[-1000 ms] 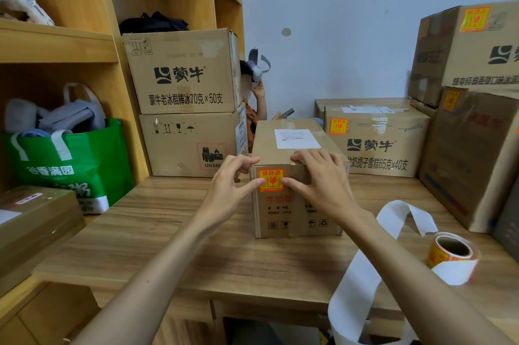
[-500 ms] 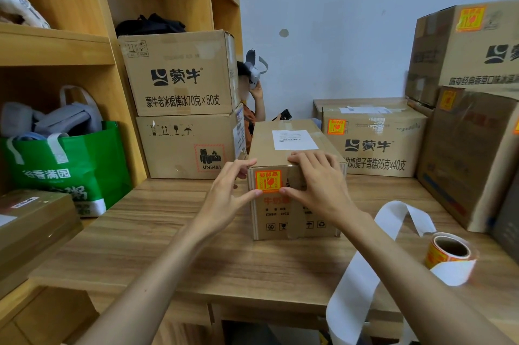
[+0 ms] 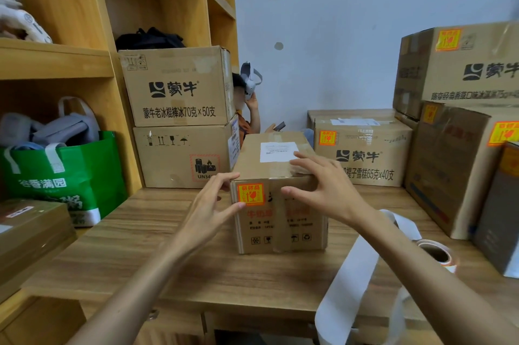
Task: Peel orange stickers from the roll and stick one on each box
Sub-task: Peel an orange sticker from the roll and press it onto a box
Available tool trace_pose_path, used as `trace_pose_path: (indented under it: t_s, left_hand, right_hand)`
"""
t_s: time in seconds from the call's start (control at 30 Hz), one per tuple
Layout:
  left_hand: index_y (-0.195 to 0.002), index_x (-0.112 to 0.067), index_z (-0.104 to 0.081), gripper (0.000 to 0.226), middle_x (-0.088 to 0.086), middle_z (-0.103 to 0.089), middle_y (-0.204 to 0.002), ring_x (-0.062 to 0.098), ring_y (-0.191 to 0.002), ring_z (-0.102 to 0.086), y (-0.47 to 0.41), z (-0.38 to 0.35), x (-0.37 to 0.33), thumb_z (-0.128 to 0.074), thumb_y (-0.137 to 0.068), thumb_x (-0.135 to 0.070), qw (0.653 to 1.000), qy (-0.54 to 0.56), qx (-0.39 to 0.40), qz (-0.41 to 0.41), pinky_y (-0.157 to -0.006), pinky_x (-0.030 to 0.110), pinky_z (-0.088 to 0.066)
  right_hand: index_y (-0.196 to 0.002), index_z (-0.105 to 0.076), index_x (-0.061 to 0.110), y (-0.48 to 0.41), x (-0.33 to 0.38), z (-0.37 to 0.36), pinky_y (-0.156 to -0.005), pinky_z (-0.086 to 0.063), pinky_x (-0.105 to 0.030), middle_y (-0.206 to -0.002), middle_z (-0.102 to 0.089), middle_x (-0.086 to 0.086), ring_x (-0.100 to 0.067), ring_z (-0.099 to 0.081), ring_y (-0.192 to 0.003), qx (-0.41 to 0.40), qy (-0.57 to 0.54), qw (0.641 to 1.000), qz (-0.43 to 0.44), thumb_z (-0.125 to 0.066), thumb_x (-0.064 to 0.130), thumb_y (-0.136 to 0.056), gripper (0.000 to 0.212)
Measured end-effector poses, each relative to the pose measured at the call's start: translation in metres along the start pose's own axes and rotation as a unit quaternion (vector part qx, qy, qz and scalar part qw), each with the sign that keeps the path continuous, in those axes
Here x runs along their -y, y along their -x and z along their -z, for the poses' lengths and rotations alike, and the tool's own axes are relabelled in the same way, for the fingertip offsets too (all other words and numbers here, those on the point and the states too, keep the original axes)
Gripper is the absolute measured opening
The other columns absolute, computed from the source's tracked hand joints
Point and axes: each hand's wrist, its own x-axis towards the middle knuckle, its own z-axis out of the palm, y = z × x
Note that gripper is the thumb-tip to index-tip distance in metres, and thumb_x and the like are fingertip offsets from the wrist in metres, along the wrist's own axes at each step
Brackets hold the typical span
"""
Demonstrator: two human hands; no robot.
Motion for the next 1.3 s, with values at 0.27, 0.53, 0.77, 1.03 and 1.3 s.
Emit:
trace_pose_path:
  t_s: [0.27, 0.53, 0.77, 1.03, 1.3]
  left_hand:
    - [-0.144, -0.047, -0.042, 0.064, -0.029, -0.051, -0.138, -0.009, -0.123, -0.048, 0.026, 0.061, 0.029, -0.074, -0.089, -0.034, 0.997, -0.057, 0.013, 0.052, -0.097, 0.040, -0.048]
    - [-0.143, -0.033, -0.046, 0.060, -0.007, -0.050, -0.106, 0.006, -0.087, -0.053, 0.040, 0.072, 0.008, -0.069, -0.091, -0.016, 0.987, -0.101, -0.102, 0.073, -0.075, 0.029, -0.050]
    - [-0.137, -0.034, -0.056, 0.065, -0.006, -0.037, -0.119, 0.009, -0.100, -0.051, 0.065, 0.049, -0.027, -0.050, -0.084, -0.070, 0.980, -0.162, -0.111, 0.023, -0.074, 0.031, -0.052]
    - [-0.132, -0.028, -0.057, 0.079, -0.001, -0.037, -0.127, 0.011, -0.113, -0.043, 0.065, 0.050, -0.021, -0.059, -0.071, -0.078, 0.975, -0.188, -0.113, 0.047, -0.088, 0.041, -0.050]
    - [-0.143, -0.040, -0.050, 0.065, -0.009, -0.042, -0.146, 0.011, -0.131, -0.046, 0.039, 0.094, 0.012, -0.070, -0.082, -0.049, 0.991, -0.078, 0.018, 0.109, -0.111, 0.044, -0.043]
  right_hand:
    - [-0.140, -0.051, 0.036, 0.012, 0.004, 0.004, -0.123, -0.012, -0.042, -0.152, -0.043, 0.014, 0.000, -0.025, -0.144, 0.075, 0.002, 0.997, 0.013, -0.046, 0.077, -0.084, 0.069]
    - [-0.130, -0.058, 0.033, 0.019, 0.063, -0.034, -0.102, -0.032, -0.035, -0.126, -0.058, 0.004, -0.018, -0.048, -0.115, -0.006, 0.077, 0.996, 0.054, -0.029, 0.082, -0.086, 0.072]
    - [-0.126, -0.064, 0.035, 0.012, 0.097, -0.038, -0.097, -0.034, -0.035, -0.116, -0.057, 0.008, -0.012, -0.043, -0.113, 0.015, -0.008, 0.998, 0.059, -0.036, 0.070, -0.092, 0.056]
    - [-0.126, -0.066, 0.025, -0.003, 0.032, -0.007, -0.107, -0.039, -0.048, -0.133, -0.060, 0.006, -0.012, -0.048, -0.125, -0.013, -0.067, 0.997, -0.040, -0.057, 0.053, -0.092, 0.045]
    - [-0.144, -0.048, 0.031, -0.001, -0.049, 0.013, -0.112, -0.033, -0.056, -0.154, -0.038, -0.007, -0.027, -0.034, -0.142, 0.014, -0.021, 0.985, -0.173, -0.063, 0.058, -0.086, 0.066]
